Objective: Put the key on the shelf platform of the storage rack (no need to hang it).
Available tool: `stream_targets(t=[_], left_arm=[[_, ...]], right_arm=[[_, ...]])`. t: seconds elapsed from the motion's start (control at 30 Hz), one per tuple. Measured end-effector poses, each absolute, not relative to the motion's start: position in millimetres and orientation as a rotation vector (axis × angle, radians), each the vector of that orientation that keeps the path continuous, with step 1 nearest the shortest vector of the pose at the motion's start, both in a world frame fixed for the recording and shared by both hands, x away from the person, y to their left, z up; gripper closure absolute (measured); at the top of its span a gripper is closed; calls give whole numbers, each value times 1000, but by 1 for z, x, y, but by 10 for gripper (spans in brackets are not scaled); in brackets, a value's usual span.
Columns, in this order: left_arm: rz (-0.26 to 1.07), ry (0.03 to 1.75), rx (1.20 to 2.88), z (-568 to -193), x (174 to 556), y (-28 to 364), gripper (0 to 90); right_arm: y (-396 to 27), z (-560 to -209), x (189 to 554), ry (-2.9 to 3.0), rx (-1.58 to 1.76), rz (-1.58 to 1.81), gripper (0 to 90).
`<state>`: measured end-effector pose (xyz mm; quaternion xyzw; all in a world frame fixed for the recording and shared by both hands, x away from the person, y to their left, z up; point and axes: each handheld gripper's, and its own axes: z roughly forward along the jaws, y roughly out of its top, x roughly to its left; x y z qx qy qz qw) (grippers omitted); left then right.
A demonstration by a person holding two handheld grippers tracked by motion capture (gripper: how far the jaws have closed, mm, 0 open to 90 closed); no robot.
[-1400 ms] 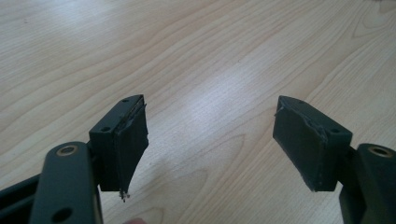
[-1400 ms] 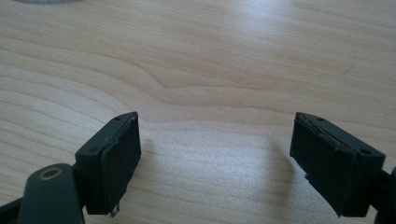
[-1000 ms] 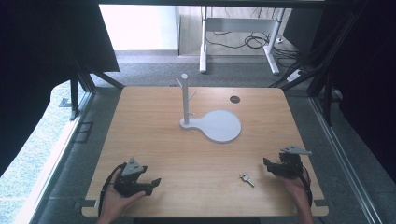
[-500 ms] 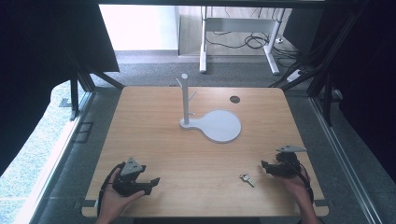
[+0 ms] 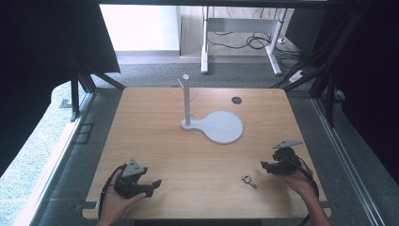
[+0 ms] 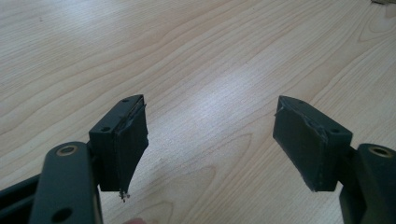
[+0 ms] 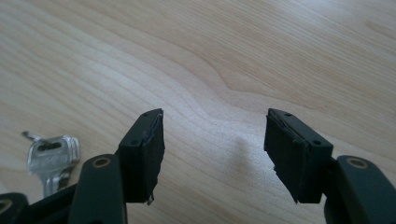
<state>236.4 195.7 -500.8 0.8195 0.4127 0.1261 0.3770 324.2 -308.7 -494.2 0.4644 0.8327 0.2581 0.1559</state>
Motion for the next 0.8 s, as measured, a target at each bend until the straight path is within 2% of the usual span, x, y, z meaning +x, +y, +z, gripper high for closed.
stream_targets(t=[0.17,0.8], left_arm=[[317,1058,2098,-502,237,196,265],[299,1060,2109,-505,237,193,264]], right_arm=[[-302,-482,326,2479,1211,663,422],[-268,-447,339,2645,1142,590,479]])
